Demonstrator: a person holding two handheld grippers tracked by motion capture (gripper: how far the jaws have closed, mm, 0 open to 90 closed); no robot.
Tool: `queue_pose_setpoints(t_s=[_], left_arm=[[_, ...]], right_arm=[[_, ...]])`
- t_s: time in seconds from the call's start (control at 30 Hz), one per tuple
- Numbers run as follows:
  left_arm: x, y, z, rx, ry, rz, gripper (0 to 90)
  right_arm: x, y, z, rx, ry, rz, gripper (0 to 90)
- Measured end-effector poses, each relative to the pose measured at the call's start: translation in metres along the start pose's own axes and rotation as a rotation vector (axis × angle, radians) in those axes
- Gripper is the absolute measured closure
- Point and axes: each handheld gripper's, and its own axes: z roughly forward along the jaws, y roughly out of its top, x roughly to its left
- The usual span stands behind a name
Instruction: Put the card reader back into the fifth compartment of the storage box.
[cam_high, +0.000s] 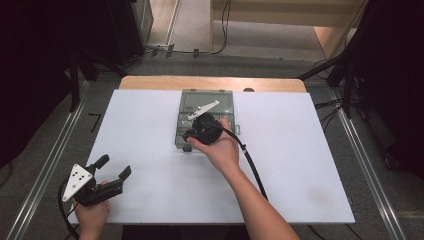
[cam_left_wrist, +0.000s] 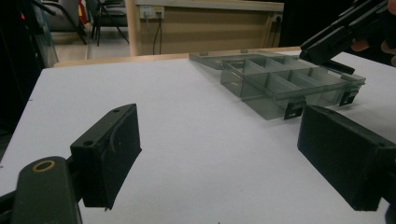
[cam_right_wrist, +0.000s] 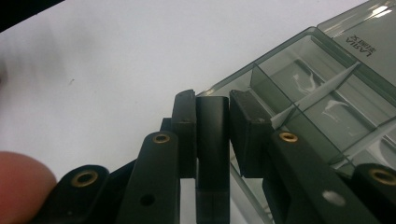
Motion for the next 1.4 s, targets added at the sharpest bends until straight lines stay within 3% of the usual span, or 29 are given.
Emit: queue_pose_setpoints(t_s=[0.7, 1.23, 1.4], left_arm=[[0.000, 0.000, 0.000, 0.002, -0.001, 0.001, 13.6], [0.000, 0.000, 0.000, 0.002, -0.005, 0.000, 13.6], [0.000, 0.000, 0.000, 0.003, -0.005, 0.001, 13.6]], right_arm=[[-0.010, 0.020, 0.026, 0.028, -0.010, 0.029, 70.6], [-0.013, 0.027, 0.039, 0.019, -0.013, 0.055, 70.6], [-0.016, 0.026, 0.043, -0.007, -0.012, 0.072, 69.9]])
